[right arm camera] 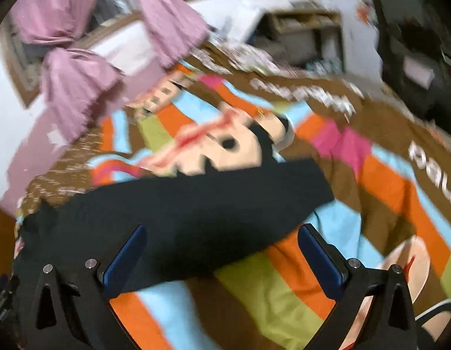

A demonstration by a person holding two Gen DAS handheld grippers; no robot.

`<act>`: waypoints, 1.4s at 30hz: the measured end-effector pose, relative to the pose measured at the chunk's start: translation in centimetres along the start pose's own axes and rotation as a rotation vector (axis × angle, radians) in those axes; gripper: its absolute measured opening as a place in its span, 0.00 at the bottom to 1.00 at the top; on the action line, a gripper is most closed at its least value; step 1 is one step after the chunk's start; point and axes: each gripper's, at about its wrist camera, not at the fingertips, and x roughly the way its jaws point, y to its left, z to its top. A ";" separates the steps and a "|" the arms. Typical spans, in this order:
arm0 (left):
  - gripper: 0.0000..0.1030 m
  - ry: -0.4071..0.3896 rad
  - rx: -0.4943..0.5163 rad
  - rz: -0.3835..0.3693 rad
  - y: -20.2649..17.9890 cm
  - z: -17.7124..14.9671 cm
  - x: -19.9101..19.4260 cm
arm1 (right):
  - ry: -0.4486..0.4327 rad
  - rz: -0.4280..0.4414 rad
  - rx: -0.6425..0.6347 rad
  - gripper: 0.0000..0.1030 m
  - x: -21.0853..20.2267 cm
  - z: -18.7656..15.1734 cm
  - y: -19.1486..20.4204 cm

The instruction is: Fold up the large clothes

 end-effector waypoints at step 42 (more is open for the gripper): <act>0.98 0.114 -0.163 -0.071 7.1 -0.2 -0.7 | -0.288 0.146 -0.180 0.04 -9.7 7.4 9.4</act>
